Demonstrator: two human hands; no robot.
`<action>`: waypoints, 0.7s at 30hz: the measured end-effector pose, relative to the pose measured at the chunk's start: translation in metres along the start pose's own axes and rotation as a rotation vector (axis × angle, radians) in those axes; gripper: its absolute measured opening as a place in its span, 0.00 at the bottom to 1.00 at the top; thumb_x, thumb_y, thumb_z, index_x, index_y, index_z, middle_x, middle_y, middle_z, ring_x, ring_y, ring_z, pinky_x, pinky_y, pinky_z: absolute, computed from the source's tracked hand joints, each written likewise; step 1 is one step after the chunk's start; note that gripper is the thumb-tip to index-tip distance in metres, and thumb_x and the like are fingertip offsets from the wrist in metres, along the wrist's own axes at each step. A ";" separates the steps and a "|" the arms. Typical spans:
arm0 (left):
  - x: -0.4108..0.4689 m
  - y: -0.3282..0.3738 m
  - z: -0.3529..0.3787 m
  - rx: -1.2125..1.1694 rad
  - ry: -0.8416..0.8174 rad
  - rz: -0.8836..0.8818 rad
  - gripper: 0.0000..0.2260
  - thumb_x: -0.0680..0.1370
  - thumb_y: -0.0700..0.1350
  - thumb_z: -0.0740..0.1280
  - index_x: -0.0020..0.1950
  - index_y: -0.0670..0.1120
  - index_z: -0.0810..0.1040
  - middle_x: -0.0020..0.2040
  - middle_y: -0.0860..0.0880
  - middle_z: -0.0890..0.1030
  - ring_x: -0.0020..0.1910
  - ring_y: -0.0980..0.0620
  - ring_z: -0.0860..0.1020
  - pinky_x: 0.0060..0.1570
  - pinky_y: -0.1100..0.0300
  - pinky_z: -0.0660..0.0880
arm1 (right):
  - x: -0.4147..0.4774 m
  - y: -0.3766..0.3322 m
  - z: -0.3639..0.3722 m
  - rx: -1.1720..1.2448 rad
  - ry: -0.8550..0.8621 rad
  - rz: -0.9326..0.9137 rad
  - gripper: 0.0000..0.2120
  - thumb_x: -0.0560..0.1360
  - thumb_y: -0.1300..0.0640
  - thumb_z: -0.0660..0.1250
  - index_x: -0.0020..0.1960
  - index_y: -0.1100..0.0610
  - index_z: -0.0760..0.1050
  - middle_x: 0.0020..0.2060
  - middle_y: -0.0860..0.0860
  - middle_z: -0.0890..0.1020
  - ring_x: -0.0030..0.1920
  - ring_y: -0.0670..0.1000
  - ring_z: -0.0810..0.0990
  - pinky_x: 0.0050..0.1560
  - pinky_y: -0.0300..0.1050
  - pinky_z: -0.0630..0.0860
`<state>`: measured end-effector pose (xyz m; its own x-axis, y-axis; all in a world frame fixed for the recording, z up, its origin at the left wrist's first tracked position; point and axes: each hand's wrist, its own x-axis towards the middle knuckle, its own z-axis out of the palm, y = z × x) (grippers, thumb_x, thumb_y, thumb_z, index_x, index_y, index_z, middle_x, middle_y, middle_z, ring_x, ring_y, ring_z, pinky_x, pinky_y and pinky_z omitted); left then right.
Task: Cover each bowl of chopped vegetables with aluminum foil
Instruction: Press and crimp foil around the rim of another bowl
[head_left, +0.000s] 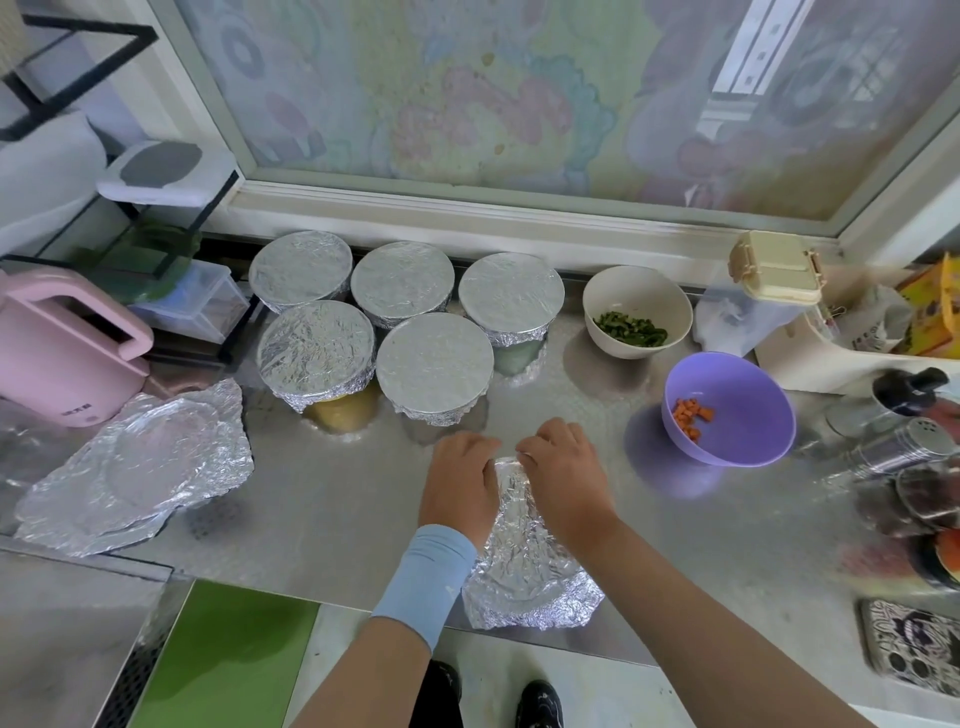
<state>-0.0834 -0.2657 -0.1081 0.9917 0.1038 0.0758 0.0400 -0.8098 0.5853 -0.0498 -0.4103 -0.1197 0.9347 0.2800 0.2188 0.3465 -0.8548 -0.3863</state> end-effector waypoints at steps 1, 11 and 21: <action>0.003 0.001 0.001 0.013 -0.014 0.034 0.09 0.79 0.38 0.65 0.56 0.45 0.82 0.51 0.47 0.78 0.54 0.48 0.72 0.51 0.58 0.71 | -0.004 -0.001 0.001 -0.025 0.018 -0.014 0.09 0.68 0.65 0.75 0.43 0.54 0.80 0.41 0.50 0.74 0.41 0.54 0.73 0.40 0.48 0.75; 0.001 0.002 0.009 -0.051 -0.069 -0.041 0.10 0.82 0.40 0.61 0.56 0.46 0.81 0.47 0.53 0.69 0.48 0.59 0.59 0.45 0.70 0.59 | -0.010 0.003 0.014 0.142 0.033 0.068 0.04 0.75 0.62 0.69 0.46 0.57 0.82 0.42 0.52 0.76 0.43 0.55 0.73 0.44 0.49 0.76; -0.012 0.005 0.008 -0.015 -0.013 -0.131 0.11 0.83 0.40 0.57 0.59 0.45 0.79 0.54 0.48 0.73 0.57 0.51 0.66 0.52 0.65 0.63 | -0.011 0.009 0.007 0.279 -0.081 0.176 0.04 0.76 0.59 0.71 0.47 0.56 0.84 0.40 0.50 0.76 0.45 0.51 0.73 0.47 0.34 0.64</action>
<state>-0.0939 -0.2757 -0.1125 0.9796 0.2006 -0.0126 0.1677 -0.7809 0.6017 -0.0562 -0.4183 -0.1315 0.9816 0.1817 0.0595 0.1768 -0.7440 -0.6443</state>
